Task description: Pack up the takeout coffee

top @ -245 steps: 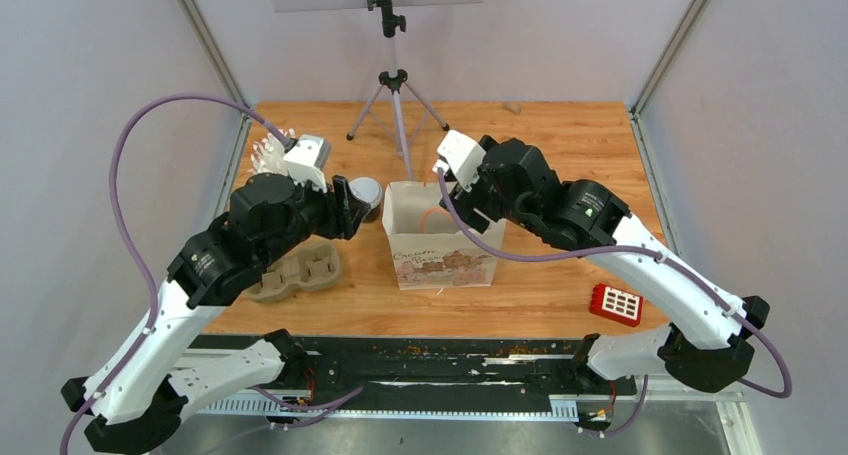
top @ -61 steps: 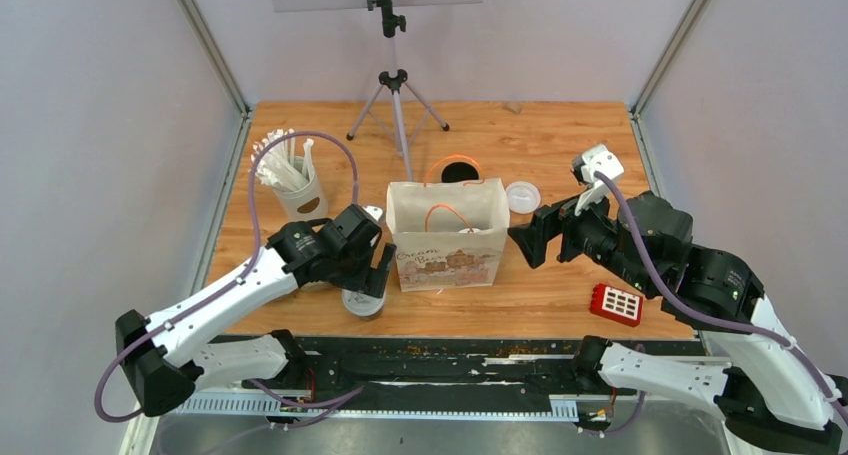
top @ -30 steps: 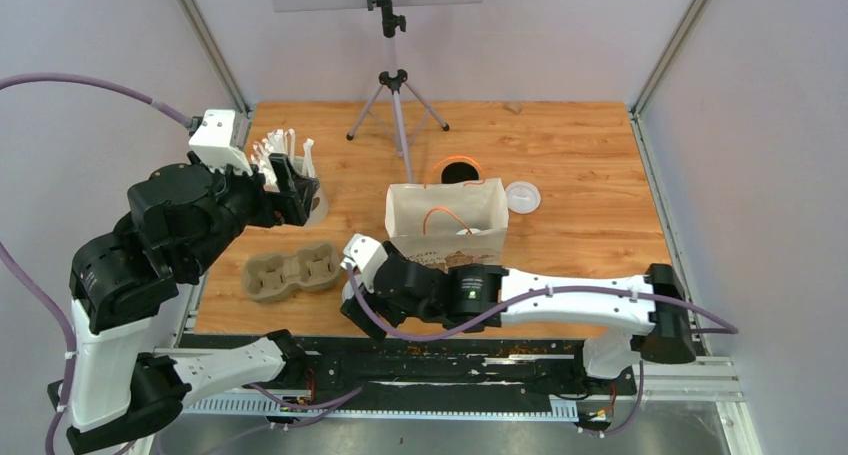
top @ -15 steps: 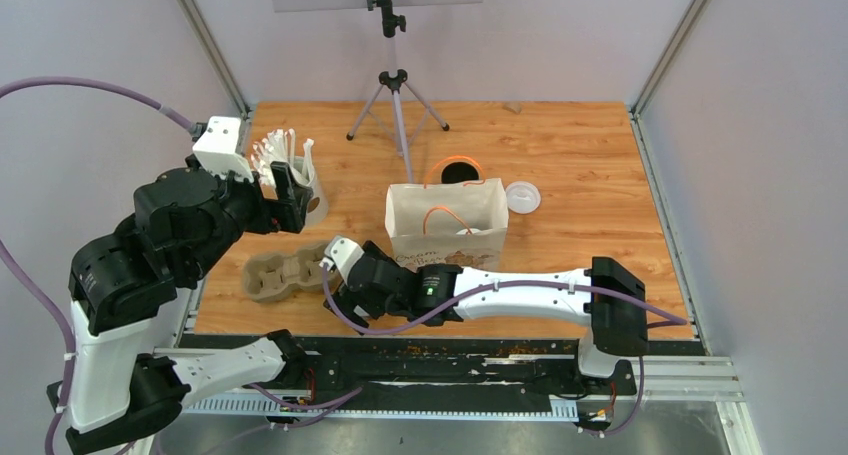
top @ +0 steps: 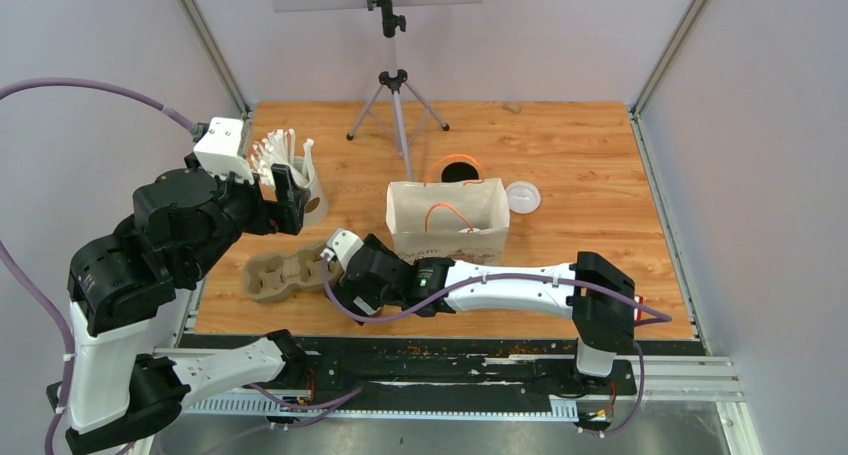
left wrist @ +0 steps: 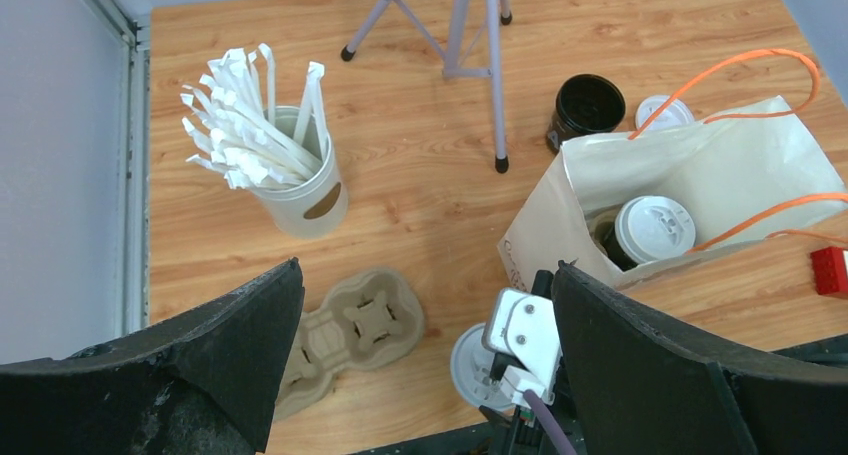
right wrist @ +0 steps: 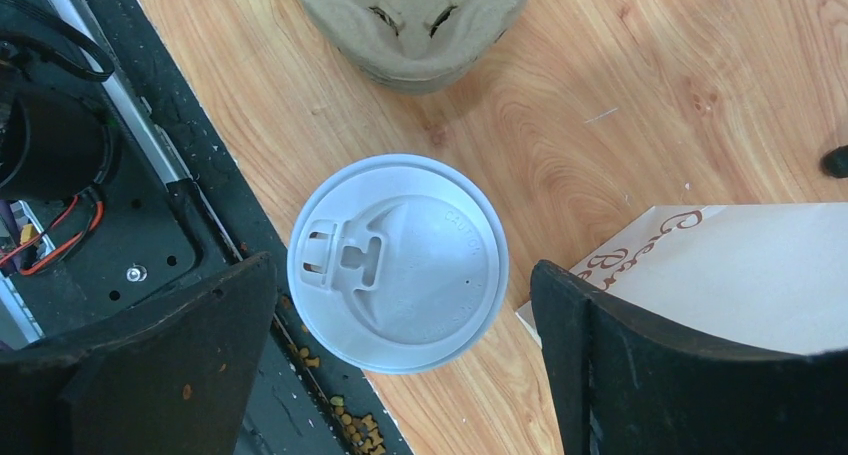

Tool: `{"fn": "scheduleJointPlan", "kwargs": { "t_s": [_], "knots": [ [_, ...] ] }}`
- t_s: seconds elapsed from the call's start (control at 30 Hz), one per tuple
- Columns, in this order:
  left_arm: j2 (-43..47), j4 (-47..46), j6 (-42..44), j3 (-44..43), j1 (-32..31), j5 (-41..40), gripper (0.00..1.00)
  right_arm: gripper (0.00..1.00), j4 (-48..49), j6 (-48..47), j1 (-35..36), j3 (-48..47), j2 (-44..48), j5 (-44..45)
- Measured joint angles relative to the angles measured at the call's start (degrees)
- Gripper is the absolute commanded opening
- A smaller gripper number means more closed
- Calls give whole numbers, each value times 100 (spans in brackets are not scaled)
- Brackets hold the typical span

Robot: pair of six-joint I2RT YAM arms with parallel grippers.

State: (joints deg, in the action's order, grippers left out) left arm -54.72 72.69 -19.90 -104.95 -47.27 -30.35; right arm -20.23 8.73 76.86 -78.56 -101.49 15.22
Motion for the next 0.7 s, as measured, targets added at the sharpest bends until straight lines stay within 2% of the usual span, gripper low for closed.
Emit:
{"fn": "scheduleJointPlan", "kwargs": {
  "t_s": [0.7],
  "knots": [
    [20, 0, 236, 31, 0, -2, 100, 90, -46, 90, -133, -48, -321, -382]
  ]
}}
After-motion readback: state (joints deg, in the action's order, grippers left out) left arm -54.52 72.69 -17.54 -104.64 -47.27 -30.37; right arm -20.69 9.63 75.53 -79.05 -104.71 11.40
